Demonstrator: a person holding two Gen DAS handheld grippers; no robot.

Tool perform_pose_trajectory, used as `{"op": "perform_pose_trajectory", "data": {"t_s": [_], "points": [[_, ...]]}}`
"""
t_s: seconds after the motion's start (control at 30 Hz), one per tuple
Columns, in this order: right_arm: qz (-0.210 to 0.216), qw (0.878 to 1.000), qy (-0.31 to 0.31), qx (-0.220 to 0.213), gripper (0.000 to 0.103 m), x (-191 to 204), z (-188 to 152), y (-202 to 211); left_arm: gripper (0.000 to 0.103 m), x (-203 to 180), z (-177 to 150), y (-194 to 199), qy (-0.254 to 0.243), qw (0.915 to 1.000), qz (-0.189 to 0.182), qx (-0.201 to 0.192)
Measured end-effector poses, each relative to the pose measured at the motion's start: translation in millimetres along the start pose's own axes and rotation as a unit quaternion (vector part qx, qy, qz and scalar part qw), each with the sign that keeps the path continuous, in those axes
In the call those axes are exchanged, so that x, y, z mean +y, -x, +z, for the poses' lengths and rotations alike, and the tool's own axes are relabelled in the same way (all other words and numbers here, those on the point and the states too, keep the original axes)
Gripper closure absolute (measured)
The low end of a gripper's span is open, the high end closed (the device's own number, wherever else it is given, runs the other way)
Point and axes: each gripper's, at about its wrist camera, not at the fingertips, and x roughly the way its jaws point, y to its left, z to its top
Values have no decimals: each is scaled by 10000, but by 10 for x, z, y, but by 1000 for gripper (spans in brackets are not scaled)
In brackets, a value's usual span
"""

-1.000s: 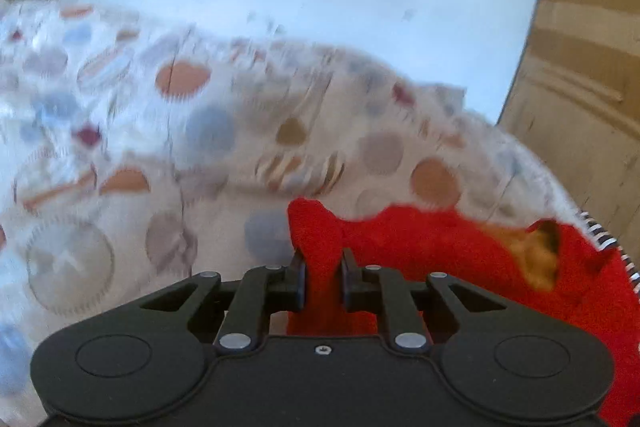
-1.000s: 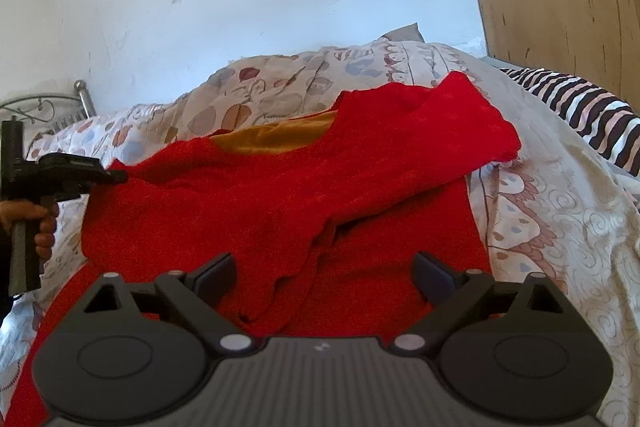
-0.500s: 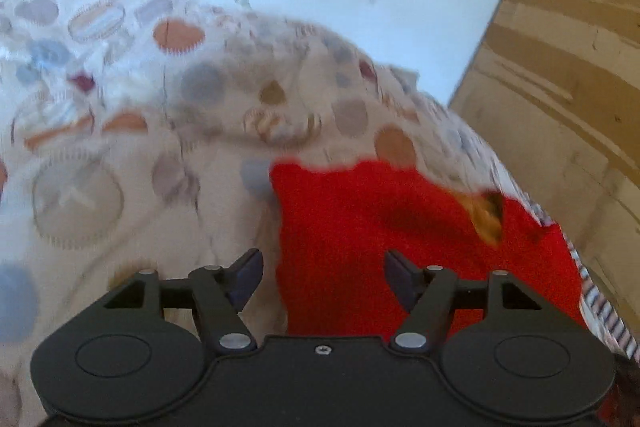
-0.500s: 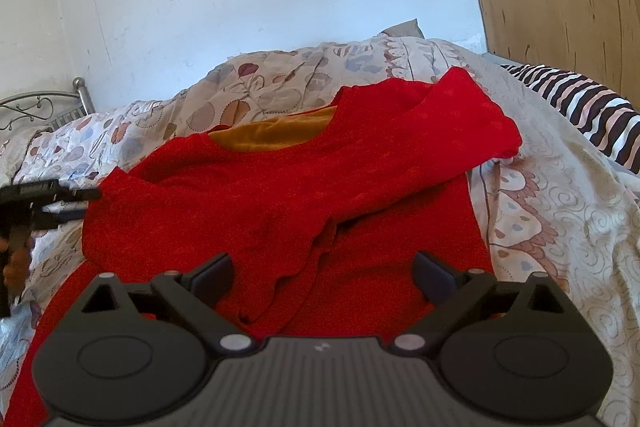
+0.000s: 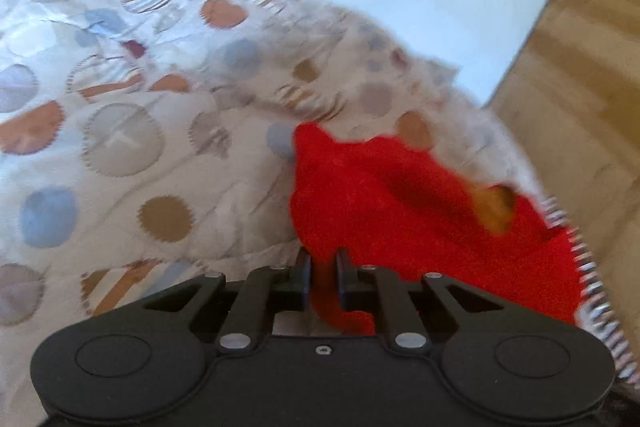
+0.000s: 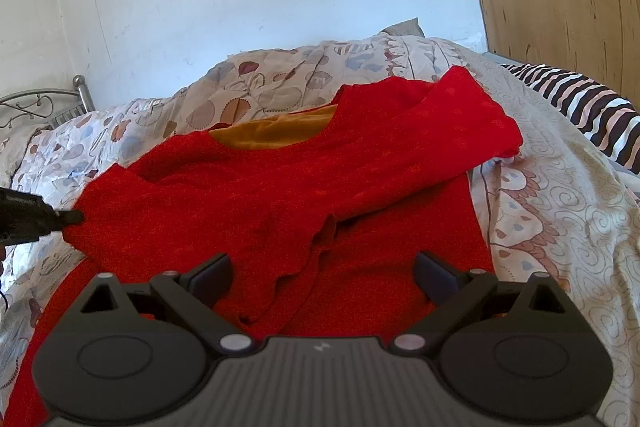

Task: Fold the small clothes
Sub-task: 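Lay the sleeve over the first folded sleeve and open the left gripper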

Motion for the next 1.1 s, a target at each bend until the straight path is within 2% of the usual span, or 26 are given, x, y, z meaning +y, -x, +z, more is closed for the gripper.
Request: {"op": "perform_pose_trajectory", "data": {"t_s": [0.13,0.43,0.63,0.87,1.0,1.1], "points": [[13,10000,-9,-2,3,-6,-3,1,91,-4,-12,-159,30,9988,329,361],[43,10000,-22,5,2,-19,-1,-5,89,2,-55,-94,-104,9993,244,257],[43,10000,-23,6,2,-18,-1,-7,90,-53,-29,31,-118,9999,108,-28],[45,10000,-24,11,2,-18,0,-4,88,-34,-42,-58,-144,9995,211,162],[47,10000,-23,11,1,-18,1,-6,77,-41,-50,-47,-202,9995,209,145],[47,10000,-24,12,1,-19,2,-8,62,-41,-48,-23,-241,9995,171,90]]}}
